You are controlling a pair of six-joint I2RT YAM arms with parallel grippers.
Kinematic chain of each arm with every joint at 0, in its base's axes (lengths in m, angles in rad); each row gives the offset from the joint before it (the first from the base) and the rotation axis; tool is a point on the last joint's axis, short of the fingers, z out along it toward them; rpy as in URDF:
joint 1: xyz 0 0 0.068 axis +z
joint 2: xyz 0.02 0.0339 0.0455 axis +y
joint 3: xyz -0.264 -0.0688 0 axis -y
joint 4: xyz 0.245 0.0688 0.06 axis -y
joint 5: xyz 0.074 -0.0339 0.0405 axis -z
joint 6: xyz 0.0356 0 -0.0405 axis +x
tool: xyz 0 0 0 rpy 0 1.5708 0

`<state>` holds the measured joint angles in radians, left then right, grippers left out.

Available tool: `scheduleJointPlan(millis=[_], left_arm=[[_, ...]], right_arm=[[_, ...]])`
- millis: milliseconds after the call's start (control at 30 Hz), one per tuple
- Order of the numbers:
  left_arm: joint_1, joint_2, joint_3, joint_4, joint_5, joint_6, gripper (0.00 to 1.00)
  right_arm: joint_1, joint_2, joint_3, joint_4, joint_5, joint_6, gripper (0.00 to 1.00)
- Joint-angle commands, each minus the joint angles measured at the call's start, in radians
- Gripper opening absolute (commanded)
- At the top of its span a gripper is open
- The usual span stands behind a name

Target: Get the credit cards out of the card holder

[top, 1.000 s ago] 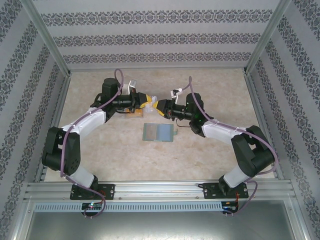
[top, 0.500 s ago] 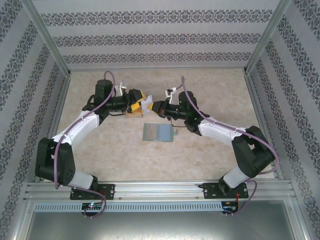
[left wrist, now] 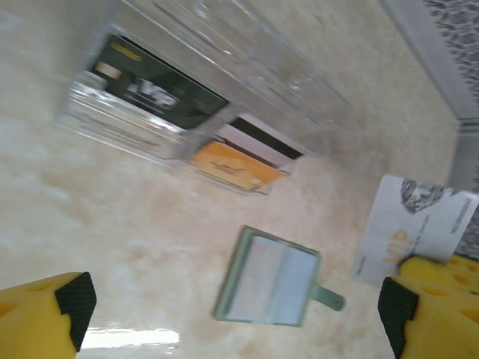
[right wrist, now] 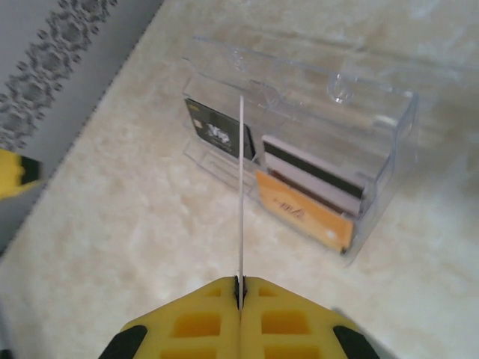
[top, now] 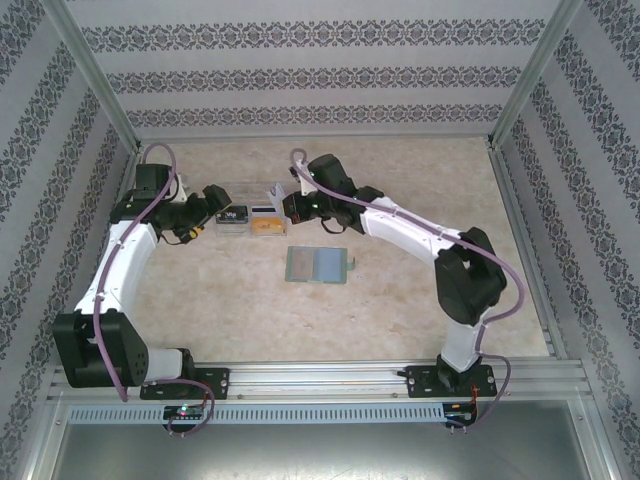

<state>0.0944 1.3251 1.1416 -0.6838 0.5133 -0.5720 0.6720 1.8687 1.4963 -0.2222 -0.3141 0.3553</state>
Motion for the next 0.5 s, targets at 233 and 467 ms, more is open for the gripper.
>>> scheduleJointPlan(millis=[233, 467], left_arm=[[0.036, 0.01, 0.038, -0.12, -0.088, 0.161, 0.99], [0.038, 0.007, 0.019, -0.102, -0.079, 0.184, 0.99]], right_arm=[[-0.004, 0.2, 0.293, -0.168, 0.008, -0.626, 0.0], [-0.008, 0.334, 0.449, -0.244, -0.019, -0.882, 0.0]])
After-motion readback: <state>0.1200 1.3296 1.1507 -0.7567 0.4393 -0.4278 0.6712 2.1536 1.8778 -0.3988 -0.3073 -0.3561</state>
